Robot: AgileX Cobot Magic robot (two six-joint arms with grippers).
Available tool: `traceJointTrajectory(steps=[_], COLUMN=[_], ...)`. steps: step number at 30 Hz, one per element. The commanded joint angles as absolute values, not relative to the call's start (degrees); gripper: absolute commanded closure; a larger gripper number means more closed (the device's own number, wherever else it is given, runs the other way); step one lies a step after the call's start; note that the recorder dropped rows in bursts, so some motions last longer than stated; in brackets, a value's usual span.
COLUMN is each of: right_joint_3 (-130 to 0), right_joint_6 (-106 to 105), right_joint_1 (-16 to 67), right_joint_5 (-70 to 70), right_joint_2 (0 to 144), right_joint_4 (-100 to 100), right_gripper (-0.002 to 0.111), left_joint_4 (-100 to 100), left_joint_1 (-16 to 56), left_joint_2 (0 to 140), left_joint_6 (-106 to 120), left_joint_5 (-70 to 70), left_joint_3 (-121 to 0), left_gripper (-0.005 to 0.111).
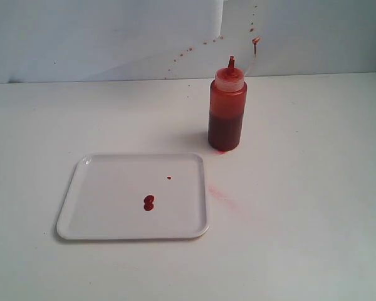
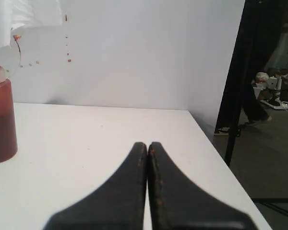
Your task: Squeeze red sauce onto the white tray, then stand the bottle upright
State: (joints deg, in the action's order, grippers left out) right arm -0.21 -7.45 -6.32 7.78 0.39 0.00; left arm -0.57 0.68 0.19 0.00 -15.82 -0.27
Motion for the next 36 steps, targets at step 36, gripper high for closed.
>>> traceJointTrajectory(steps=[36], right_joint_3=[0.0], right_joint_6=[0.0], right_joint_1=[-5.7], right_joint_5=[18.8], right_joint_2=[0.0], right_joint_4=[-0.9], right_gripper=[0.108], left_joint_4=[-0.6], left_joint_1=[0.6], left_joint_2=[0.0], left_joint_6=[0.0], left_joint_5=[-15.2], left_joint_3=[0.0], left_gripper=[0.105])
